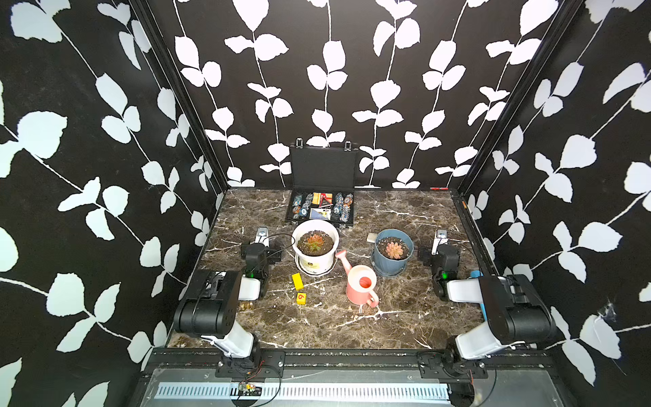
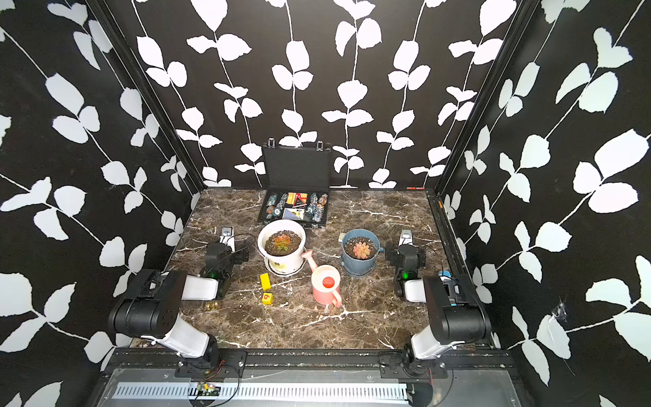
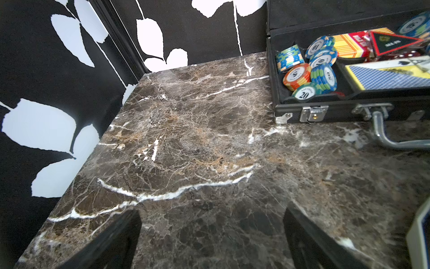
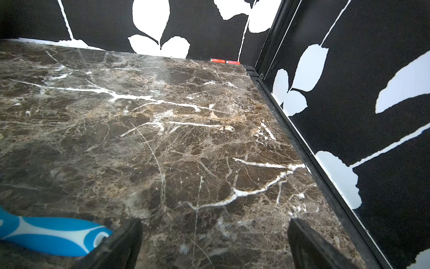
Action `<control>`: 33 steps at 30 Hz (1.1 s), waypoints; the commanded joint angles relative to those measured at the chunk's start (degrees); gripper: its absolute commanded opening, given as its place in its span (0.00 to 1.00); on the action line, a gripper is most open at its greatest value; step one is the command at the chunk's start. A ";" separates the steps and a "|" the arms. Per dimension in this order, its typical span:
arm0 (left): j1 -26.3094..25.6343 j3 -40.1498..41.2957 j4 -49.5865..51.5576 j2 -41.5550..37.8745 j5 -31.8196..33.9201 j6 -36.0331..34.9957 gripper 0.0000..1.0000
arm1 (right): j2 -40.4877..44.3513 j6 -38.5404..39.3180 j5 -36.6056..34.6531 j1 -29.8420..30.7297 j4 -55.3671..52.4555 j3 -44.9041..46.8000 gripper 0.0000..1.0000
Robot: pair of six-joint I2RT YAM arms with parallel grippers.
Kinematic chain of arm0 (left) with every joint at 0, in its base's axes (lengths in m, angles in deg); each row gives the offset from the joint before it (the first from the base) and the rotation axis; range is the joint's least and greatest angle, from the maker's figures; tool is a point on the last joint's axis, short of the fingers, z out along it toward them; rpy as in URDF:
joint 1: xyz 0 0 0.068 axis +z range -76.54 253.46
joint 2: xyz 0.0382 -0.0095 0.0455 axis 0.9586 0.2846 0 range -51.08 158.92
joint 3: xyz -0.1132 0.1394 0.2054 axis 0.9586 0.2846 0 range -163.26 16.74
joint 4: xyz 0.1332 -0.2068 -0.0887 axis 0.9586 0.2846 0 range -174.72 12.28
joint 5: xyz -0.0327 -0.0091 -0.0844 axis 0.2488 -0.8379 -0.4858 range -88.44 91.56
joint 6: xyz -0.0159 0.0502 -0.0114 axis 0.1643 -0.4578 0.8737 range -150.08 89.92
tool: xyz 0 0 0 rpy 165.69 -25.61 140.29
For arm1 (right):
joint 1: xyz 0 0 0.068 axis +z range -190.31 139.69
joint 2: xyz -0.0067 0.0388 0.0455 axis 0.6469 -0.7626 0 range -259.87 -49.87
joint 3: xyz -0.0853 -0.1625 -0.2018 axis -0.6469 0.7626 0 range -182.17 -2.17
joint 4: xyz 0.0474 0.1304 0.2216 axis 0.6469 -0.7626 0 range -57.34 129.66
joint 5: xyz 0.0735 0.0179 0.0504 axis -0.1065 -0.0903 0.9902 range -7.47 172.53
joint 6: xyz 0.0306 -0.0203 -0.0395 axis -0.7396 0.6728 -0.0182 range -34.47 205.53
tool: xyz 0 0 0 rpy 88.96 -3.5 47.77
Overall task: Water the succulent around the soil edge
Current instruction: Adjust the watering can at the center of the board.
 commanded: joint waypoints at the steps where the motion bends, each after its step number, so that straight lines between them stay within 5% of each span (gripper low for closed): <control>1: 0.25 -0.50 -0.73 -0.79 -0.35 0.61 0.99 | 0.64 -0.46 0.45 -0.21 1.11 -0.59 0.99; 29: 0.88 -0.46 -0.56 -0.91 -0.95 1.24 0.99 | 0.95 -0.41 0.20 -0.13 1.81 -0.16 0.99; 33: 0.86 1.19 -2.62 -2.66 1.03 2.00 0.99 | 5.92 0.66 -1.44 1.21 -1.53 0.34 0.99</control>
